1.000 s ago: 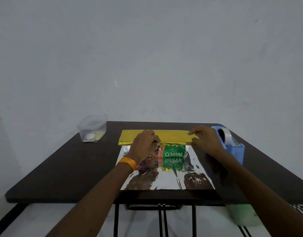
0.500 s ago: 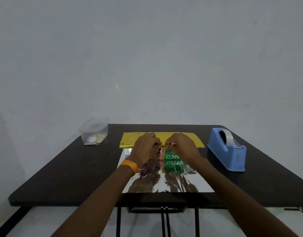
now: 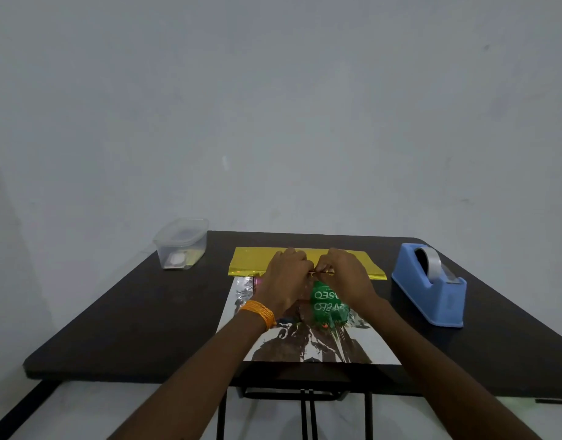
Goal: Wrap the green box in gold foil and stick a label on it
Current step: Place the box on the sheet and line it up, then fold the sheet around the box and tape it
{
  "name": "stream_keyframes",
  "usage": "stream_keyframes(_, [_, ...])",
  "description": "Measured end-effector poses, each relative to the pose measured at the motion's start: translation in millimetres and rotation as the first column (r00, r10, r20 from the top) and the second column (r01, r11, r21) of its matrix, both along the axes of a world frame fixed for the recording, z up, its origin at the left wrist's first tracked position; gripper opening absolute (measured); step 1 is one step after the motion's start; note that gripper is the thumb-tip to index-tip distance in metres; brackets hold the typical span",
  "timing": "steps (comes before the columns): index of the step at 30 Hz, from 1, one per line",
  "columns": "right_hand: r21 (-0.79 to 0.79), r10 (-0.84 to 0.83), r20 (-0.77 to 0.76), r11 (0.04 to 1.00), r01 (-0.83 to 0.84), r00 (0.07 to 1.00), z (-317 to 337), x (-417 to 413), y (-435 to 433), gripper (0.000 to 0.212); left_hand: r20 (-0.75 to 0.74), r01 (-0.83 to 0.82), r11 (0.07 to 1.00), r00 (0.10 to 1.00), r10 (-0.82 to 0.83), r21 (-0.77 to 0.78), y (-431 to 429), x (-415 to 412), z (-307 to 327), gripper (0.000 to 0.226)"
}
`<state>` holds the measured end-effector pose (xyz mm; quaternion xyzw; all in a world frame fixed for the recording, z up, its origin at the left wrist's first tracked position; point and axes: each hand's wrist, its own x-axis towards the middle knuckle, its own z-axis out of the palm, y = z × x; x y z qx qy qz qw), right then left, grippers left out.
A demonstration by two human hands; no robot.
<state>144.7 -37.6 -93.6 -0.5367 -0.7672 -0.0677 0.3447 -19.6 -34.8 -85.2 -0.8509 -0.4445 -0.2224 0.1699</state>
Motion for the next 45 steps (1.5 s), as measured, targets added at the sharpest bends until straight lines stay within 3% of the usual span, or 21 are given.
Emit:
stream_keyframes(9, [0.003,-0.003,0.025,1.0,0.003,1.0,0.8,0.5,-13.6,0.013,0.102,0.016,1.0,0.995,-0.016,0.002,1.8,-1.2,1.6,0.014])
stream_keyframes(14, [0.071,-0.187,-0.168,0.977,0.201,0.968,0.8,34.7,-37.0,0.024,0.146,0.028,1.0,0.989,-0.029,0.005,5.2,-4.1,1.6,0.014])
stream_keyframes(18, [0.106,-0.465,-0.316,0.849,0.518,0.827,7.2,80.2,-66.2,0.032,0.167,0.024,0.999,0.986,-0.02,-0.024,9.5,-4.6,1.2,0.013])
stream_keyframes(23, [-0.045,-0.649,-0.406,0.717,0.696,0.643,-2.1,120.4,-91.5,0.052,0.193,0.023,0.999,0.981,-0.015,-0.037,12.9,-4.0,-3.0,0.011])
stream_keyframes(27, [-0.168,-0.638,-0.526,0.726,0.667,0.562,-19.4,135.5,-89.9,0.06,0.209,0.027,0.998,0.978,-0.015,-0.052,10.3,-1.4,-3.0,0.011])
stream_keyframes(32, [-0.191,-0.61,-0.573,0.749,0.634,0.547,-27.3,141.8,-77.5,0.055,0.209,0.022,0.998,0.978,-0.01,-0.055,6.8,-0.1,-2.8,0.011])
stream_keyframes(36, [-0.161,-0.562,-0.592,0.785,0.599,0.577,-20.4,123.0,-83.4,0.043,0.227,0.026,0.998,0.974,-0.015,-0.049,6.5,0.6,-4.9,0.01])
stream_keyframes(42, [-0.112,-0.482,-0.603,0.84,0.531,0.636,-23.5,102.7,-80.8,0.044,0.226,0.03,0.998,0.974,-0.019,-0.047,7.0,2.7,-5.7,0.011])
stream_keyframes(45, [-0.16,-0.495,-0.582,0.848,0.506,0.645,-18.9,104.5,-79.2,0.044,0.224,0.03,0.999,0.974,-0.021,-0.036,6.4,3.4,-6.4,0.011])
